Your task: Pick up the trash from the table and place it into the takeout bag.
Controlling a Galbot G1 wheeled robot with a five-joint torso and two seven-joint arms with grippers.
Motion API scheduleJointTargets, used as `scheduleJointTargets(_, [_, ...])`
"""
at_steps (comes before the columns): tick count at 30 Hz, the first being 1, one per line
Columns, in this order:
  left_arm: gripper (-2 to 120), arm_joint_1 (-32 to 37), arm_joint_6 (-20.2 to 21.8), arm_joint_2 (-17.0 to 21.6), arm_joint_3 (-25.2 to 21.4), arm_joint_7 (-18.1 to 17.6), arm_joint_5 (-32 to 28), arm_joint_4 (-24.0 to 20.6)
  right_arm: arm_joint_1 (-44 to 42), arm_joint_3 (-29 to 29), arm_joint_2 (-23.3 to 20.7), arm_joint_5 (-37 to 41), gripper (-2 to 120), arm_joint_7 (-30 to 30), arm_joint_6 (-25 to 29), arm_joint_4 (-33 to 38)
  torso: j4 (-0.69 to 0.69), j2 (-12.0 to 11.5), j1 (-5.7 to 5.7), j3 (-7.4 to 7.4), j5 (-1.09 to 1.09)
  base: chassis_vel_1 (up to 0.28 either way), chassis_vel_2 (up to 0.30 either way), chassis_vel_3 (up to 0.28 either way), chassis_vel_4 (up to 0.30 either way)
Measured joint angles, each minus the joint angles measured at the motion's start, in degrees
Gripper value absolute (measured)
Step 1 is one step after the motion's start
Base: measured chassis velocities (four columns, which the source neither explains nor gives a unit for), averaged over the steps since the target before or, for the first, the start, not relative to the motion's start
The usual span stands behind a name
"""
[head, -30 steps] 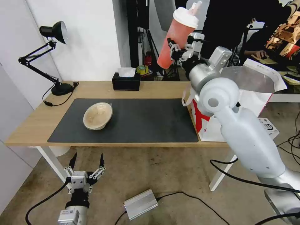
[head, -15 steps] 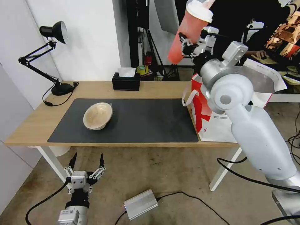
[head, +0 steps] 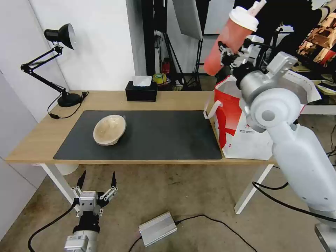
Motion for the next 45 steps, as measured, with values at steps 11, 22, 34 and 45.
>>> scheduleJointTargets(11, [100, 0.41, 0.00, -0.05, -0.10, 0.00, 0.24, -0.51, -5.34, 3.44, 0.05, 1.54, 4, 2.60, 0.04, 2.45, 0.00, 0.00, 0.00, 0.00, 0.00, 0.000, 0.000, 0.000, 0.000])
scheduleJointTargets(22, [100, 0.39, 0.00, -0.08, -0.05, -0.02, 0.26, -0.42, -7.37, 5.07, 0.22, 3.32, 4, 4.88, 0.17, 3.19, 0.00, 0.00, 0.00, 0.01, 0.00, 0.000, 0.000, 0.000, 0.000])
scheduleJointTargets(34, [100, 0.10, 0.00, -0.08, -0.09, -0.03, 0.18, 0.07, -7.51, 6.74, 0.21, 3.84, 4, 5.70, 0.26, 2.52, 0.00, 0.00, 0.00, 0.01, 0.00, 0.000, 0.000, 0.000, 0.000])
scheduleJointTargets(45, [100, 0.04, 0.00, -0.07, 0.04, -0.03, 0.13, 0.37, -7.76, 8.05, -0.54, 3.44, 4, 5.69, 0.34, 1.79, 0.00, 0.00, 0.00, 0.00, 0.00, 0.000, 0.000, 0.000, 0.000])
